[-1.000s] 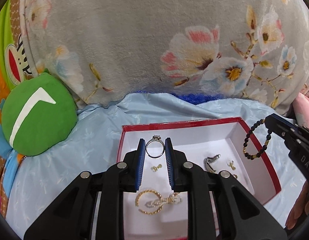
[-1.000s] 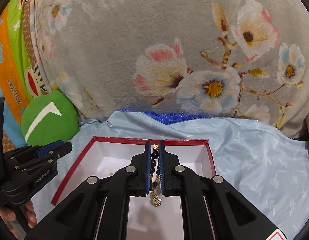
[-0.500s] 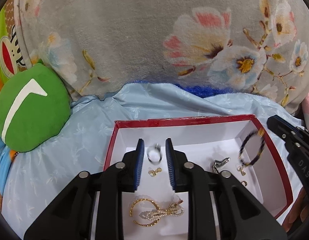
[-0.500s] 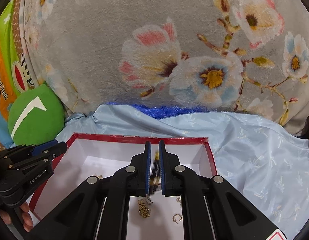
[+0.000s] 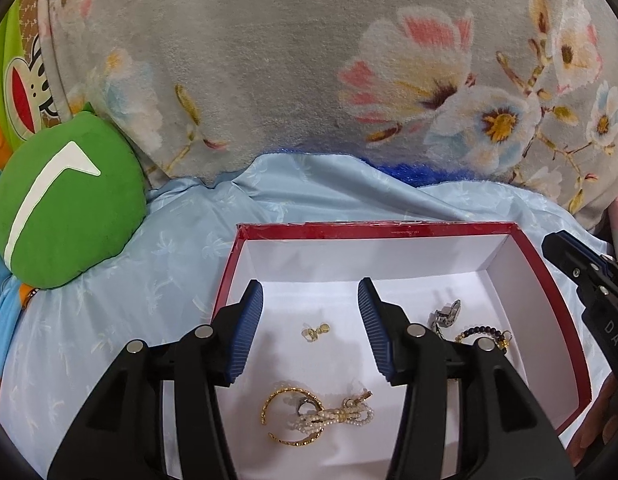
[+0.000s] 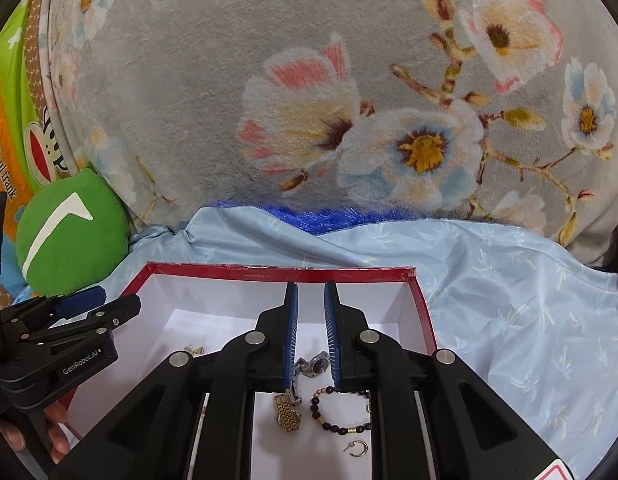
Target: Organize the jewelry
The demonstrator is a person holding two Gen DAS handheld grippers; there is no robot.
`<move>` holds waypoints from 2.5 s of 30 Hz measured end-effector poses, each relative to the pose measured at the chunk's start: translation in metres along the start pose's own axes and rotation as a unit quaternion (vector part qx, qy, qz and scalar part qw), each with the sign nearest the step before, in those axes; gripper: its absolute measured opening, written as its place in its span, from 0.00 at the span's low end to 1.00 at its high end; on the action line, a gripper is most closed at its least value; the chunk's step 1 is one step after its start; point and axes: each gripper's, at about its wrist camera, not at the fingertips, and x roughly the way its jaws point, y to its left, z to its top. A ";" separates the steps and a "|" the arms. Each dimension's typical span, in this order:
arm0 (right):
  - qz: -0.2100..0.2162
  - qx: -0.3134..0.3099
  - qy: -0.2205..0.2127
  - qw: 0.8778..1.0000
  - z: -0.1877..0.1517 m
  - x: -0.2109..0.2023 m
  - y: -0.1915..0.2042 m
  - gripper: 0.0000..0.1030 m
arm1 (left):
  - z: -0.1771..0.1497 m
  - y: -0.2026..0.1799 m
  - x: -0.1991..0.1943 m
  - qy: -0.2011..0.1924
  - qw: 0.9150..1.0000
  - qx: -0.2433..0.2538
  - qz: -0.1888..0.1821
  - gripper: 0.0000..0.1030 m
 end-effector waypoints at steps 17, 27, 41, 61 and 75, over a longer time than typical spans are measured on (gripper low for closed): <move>0.005 0.017 0.050 0.999 -0.042 -0.026 0.008 0.28 | -0.041 0.006 -0.016 0.025 1.000 0.011 0.008 0.47; -0.007 0.025 0.071 0.997 -0.089 -0.044 0.016 0.40 | -0.092 0.013 -0.038 0.047 0.999 -0.002 0.012 0.53; -0.047 0.001 0.052 0.998 -0.110 -0.053 0.025 0.44 | -0.109 0.007 -0.057 -0.001 0.999 0.011 0.046 0.54; -0.053 -0.001 0.036 0.998 -0.112 -0.057 0.025 0.45 | -0.113 0.010 -0.058 -0.016 0.998 0.005 0.060 0.63; -0.054 -0.002 0.023 0.998 -0.117 -0.059 0.027 0.46 | -0.114 0.010 -0.059 -0.021 0.998 0.005 0.061 0.64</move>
